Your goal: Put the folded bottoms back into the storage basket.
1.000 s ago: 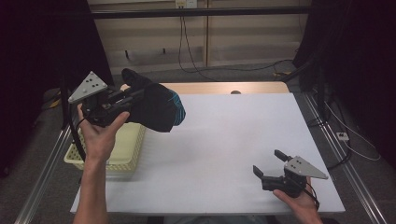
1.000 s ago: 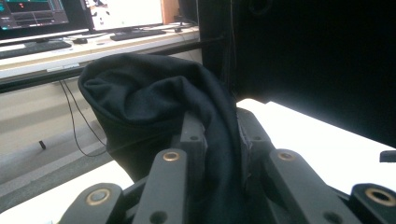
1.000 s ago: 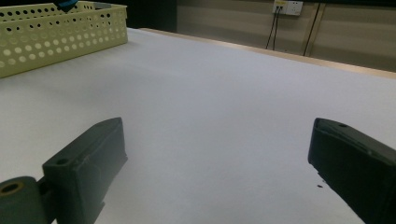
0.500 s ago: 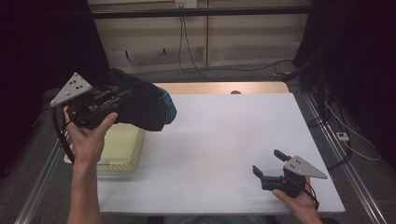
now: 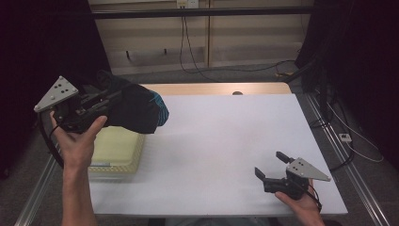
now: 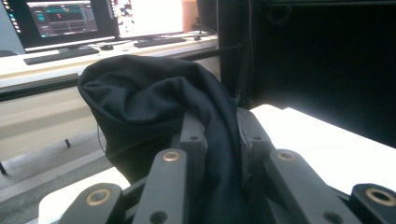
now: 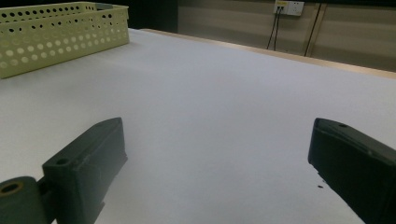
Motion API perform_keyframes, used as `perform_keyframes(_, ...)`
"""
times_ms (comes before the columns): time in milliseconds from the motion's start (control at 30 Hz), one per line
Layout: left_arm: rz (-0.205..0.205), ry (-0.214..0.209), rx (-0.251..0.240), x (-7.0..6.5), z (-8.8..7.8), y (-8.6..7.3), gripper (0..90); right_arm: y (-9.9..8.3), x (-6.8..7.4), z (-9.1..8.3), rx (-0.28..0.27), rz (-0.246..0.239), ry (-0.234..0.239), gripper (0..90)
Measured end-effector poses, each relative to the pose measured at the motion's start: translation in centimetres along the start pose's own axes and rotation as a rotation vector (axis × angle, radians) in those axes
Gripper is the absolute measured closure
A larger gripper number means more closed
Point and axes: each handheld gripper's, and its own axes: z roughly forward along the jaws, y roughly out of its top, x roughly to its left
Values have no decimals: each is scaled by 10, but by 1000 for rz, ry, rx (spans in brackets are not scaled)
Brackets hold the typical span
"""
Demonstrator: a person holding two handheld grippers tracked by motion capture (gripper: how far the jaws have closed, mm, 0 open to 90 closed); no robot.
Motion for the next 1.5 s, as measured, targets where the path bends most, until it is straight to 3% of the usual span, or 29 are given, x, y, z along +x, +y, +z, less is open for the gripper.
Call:
perform_keyframes(333,-15,23,-2,7,-13,-2,759,0,1,1,1,-1,3,39)
perform_keyframes(1000,-45,78,44,28,-28,-15,757,0,1,1,2,-3,4,39)
perform_keyframes(1500,-106,112,104,52,-22,-34,756,0,1,2,6,-2,7,39)
